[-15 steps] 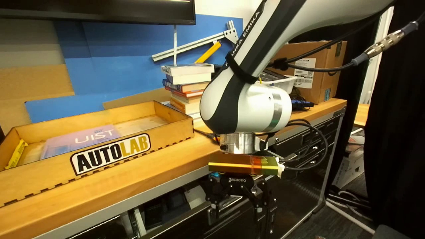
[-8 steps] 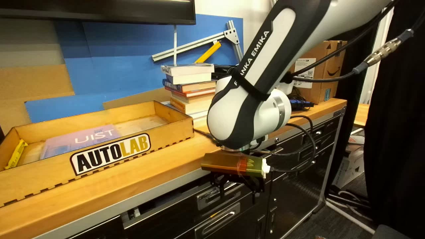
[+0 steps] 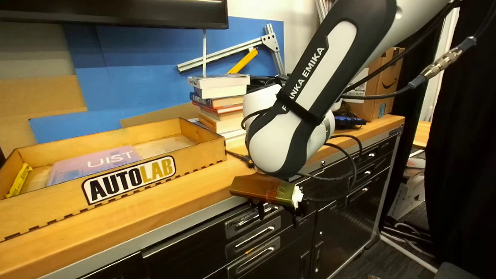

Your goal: Pick up the blue object from the counter and put it in the open drawer and close it

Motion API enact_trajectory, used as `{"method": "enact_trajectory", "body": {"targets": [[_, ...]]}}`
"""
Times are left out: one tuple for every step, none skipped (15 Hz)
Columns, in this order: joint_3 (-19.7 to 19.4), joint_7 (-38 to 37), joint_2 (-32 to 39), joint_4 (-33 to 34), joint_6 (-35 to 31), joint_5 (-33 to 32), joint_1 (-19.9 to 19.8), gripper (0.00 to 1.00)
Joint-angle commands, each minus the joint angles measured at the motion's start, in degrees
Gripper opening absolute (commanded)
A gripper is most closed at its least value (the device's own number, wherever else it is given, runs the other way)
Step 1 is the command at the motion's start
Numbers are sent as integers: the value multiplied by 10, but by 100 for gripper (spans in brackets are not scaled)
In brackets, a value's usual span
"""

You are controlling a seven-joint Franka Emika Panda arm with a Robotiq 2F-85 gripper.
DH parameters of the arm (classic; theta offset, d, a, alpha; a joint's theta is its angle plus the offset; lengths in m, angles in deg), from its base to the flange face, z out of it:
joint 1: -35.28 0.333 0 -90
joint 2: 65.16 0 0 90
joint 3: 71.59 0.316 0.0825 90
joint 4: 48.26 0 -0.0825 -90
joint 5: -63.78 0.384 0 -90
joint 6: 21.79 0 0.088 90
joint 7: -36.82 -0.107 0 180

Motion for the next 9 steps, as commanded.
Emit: {"method": "enact_trajectory", "body": {"targets": [[-14, -56, 22, 45, 8, -46, 12, 100], [-14, -69, 20, 43, 11, -56, 14, 100], [-13, -78, 16, 39, 14, -60, 15, 100], [-5, -71, 1, 24, 8, -49, 12, 100], [-1, -65, -6, 19, 7, -39, 10, 100], [19, -3, -39, -8, -5, 3, -2, 100], [28, 21, -57, -21, -15, 20, -4, 100], [39, 60, -95, -39, -2, 32, -2, 100], [48, 93, -118, -43, 15, 48, -1, 100]]}}
